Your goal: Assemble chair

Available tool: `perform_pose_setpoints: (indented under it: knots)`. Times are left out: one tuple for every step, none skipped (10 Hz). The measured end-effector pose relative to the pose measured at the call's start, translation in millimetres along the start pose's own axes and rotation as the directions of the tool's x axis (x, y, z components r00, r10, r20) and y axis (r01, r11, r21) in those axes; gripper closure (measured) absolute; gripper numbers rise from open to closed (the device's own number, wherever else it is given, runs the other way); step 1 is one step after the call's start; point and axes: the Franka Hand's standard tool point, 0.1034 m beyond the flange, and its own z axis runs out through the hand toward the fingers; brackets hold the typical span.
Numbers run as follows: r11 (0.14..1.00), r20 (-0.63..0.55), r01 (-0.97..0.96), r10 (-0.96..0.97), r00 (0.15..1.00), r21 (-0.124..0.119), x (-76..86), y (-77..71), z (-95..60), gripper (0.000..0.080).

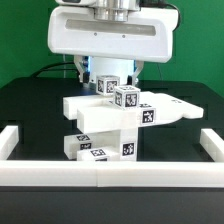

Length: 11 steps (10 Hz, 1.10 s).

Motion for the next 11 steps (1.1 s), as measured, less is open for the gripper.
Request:
perform_pose_setpoints:
  knots:
    - [0.997,0.000,0.076,-0.076,0.997,0.000,0.0,0.3,0.0,0.0151]
    - [0.992,0.000,0.123,-0.123,0.992,0.000,0.0,0.7,0.0,0.0151]
    - [0.979,0.000,0.204,-0.204,0.979,0.000,0.1,1.4,0.1,0.0151]
    - [0.965,0.000,0.263,-0.263,0.965,-0.001,0.1,1.7,0.1,0.0151]
    - [0.946,0.001,0.326,-0.326,0.946,-0.001,0.1,2.2,0.1,0.0151]
    - [0.926,0.002,0.379,-0.379,0.926,-0.004,0.1,2.6,0.1,0.0151]
    - [0.915,0.004,0.404,-0.403,0.915,-0.006,0.1,3.0,0.1,0.0151]
    - [0.904,0.005,0.427,-0.427,0.904,-0.008,0.0,3.8,0.2,0.0151]
    - [0.907,0.006,0.422,-0.422,0.907,-0.008,0.0,3.9,0.2,0.0151]
    - [0.907,0.006,0.422,-0.421,0.907,-0.008,-0.1,4.0,0.3,0.0274]
    - [0.907,0.006,0.421,-0.421,0.907,-0.008,-0.1,4.0,0.3,0.0408]
